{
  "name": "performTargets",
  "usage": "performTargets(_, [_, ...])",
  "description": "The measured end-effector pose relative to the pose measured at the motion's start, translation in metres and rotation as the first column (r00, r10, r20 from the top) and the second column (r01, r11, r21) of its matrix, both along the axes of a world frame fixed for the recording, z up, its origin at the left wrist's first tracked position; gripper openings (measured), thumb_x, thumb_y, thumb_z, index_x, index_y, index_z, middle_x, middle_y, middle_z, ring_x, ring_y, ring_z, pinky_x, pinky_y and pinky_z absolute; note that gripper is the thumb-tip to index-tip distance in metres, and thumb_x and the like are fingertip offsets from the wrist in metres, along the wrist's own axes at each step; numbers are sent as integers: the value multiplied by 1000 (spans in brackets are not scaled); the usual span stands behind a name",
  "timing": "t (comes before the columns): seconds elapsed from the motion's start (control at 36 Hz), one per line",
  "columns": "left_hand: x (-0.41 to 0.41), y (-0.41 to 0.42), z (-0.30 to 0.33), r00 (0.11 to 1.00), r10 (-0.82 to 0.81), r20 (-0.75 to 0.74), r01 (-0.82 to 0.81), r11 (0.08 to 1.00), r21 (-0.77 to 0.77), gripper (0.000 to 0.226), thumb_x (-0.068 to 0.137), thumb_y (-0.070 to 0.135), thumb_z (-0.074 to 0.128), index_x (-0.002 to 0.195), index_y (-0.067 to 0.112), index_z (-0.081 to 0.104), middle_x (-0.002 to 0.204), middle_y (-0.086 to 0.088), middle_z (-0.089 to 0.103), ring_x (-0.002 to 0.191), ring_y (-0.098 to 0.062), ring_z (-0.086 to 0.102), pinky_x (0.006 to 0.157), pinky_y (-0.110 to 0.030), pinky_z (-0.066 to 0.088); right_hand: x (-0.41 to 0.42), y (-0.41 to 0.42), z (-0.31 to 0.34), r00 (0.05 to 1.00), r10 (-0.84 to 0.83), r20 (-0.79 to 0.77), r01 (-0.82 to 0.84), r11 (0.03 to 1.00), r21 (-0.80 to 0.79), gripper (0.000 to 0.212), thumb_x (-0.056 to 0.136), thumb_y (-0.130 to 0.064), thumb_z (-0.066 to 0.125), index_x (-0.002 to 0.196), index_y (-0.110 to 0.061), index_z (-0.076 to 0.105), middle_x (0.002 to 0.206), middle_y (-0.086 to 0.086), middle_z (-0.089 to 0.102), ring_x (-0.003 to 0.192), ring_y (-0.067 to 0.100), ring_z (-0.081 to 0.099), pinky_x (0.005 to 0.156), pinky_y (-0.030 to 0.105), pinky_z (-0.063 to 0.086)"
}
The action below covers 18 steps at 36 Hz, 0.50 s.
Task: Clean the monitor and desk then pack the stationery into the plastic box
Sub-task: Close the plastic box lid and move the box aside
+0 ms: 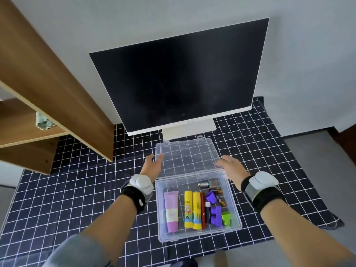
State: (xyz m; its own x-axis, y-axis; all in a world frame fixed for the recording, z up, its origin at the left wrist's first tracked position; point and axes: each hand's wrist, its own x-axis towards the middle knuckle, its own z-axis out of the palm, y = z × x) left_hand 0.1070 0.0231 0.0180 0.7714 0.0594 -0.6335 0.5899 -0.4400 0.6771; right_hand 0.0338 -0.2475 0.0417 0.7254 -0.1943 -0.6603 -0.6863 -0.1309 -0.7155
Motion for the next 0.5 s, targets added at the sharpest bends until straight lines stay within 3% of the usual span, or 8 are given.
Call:
performTargets(0.08, [8, -1, 0, 1000, 6, 10, -7, 1000, 2, 60, 103, 43, 44, 152, 13, 25, 79, -1, 50, 73, -14, 53, 70, -30, 46, 2, -6, -5, 1000, 2, -2, -2, 1000, 28, 39, 73, -42, 61, 107, -28, 47, 100, -12, 46, 101, 14, 51, 110, 49, 37])
performTargets(0.14, [7, -2, 4, 999, -13, 35, 12, 1000, 7, 59, 102, 43, 43, 150, 11, 28, 83, 6, 47, 74, -9, 50, 78, -29, 46, 4, -5, -3, 1000, 18, 17, -18, 999, 41, 37, 70, -47, 61, 100, -31, 46, 90, -14, 43, 86, 7, 45, 111, 51, 36])
performTargets(0.19, [5, -2, 9, 996, -28, 80, 27, 1000, 13, 60, 101, 44, 46, 148, 10, 32, 99, 11, 46, 86, -8, 49, 94, -36, 42, 1, -3, 5, 999, 11, 33, -13, 999, 39, 55, 84, -39, 62, 133, -20, 47, 122, -3, 54, 105, 11, 50, 111, 44, 35])
performTargets(0.25, [3, -2, 13, 995, -40, 96, 40, 999, 5, 62, 99, 48, 47, 148, 11, 33, 117, 3, 43, 104, -17, 46, 104, -41, 41, 1, -3, 8, 999, 17, 46, -18, 1000, 15, 71, 92, -30, 60, 152, -12, 28, 150, 5, 41, 124, 16, 46, 107, 40, 36])
performTargets(0.36, [0, -3, 17, 992, -42, 118, 43, 999, -3, 64, 94, 55, 49, 144, 15, 40, 132, -5, 53, 118, -27, 54, 107, -49, 44, -1, -5, 10, 996, 55, 73, -54, 998, -8, 75, 92, -31, 60, 153, -11, 23, 153, 10, 39, 133, 24, 47, 112, 44, 35])
performTargets(0.5, [0, -7, 32, 991, -34, 128, 42, 997, -66, 76, 86, 63, 53, 145, 17, 39, 143, -9, 50, 130, -30, 50, 110, -50, 42, -2, -5, 14, 994, 37, 106, -40, 999, 25, 78, 90, -32, 60, 155, -13, 21, 157, 9, 33, 139, 25, 40, 114, 47, 32])
